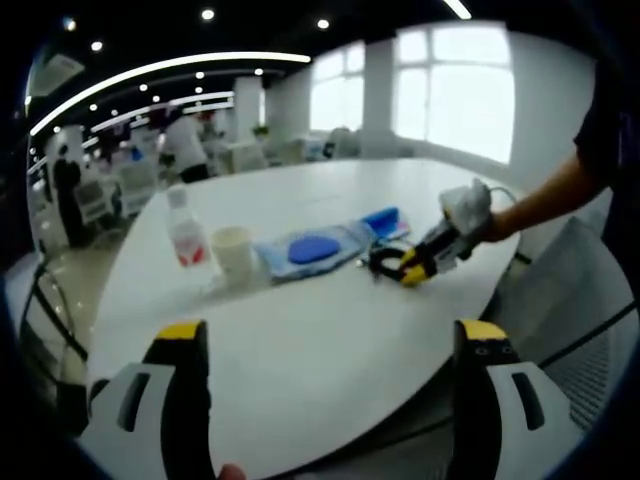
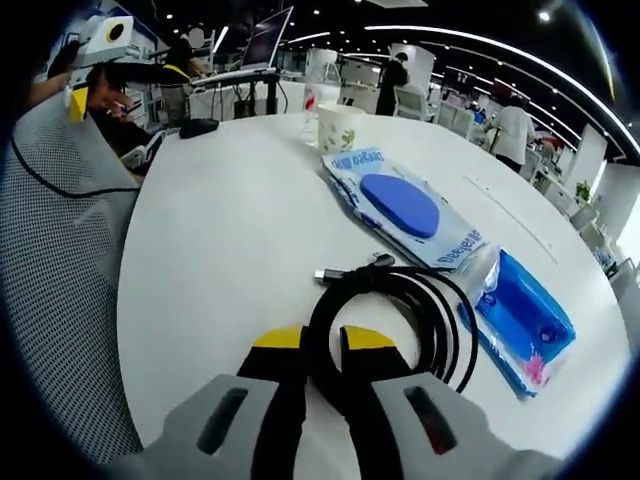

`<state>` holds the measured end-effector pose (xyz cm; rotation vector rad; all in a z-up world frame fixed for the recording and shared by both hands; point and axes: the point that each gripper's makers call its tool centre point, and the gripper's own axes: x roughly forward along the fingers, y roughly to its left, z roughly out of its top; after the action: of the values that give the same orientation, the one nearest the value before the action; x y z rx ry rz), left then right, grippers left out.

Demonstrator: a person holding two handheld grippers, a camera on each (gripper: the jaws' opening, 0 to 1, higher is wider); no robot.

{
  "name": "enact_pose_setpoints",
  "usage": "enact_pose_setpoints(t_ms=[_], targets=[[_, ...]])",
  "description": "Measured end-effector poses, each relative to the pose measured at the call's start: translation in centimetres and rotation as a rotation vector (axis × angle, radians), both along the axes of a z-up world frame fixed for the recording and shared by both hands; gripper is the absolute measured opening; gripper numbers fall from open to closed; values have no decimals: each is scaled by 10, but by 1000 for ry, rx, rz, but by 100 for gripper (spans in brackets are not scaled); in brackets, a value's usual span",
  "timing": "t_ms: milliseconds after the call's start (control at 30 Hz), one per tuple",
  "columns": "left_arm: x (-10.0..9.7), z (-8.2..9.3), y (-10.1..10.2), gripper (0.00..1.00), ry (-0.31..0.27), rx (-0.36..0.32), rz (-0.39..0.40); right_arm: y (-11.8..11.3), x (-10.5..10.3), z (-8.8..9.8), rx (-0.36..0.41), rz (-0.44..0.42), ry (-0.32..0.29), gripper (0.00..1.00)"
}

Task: Arrange the tabletop items into an orderly group along one side of the table until the central work area is clear of visible clutter.

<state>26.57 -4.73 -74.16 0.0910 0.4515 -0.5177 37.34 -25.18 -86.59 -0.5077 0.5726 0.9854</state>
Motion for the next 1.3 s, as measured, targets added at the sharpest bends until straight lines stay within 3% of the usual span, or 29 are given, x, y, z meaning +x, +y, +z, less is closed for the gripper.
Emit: enact_pose_setpoints(t_ms=[67, 200, 367, 667, 1000, 1300], targets=[[0, 0, 0, 99, 0, 0, -2, -1, 1, 7, 22, -27, -4, 16], [1, 1, 0, 99, -8, 5, -2, -4, 1, 20, 55, -80, -27, 28], [1, 1, 1, 100, -12, 9, -5, -14, 1, 39, 104, -145, -54, 37], [1, 1, 0, 100, -11, 23, -17, -41, -2, 79, 179, -263, -90, 55], [0, 1, 0, 100, -14, 31, -19, -67, -23, 107, 218, -362, -117, 71], [1, 5, 2, 100, -35, 21, -15, -85, -48, 121, 213, -415, -139, 84]])
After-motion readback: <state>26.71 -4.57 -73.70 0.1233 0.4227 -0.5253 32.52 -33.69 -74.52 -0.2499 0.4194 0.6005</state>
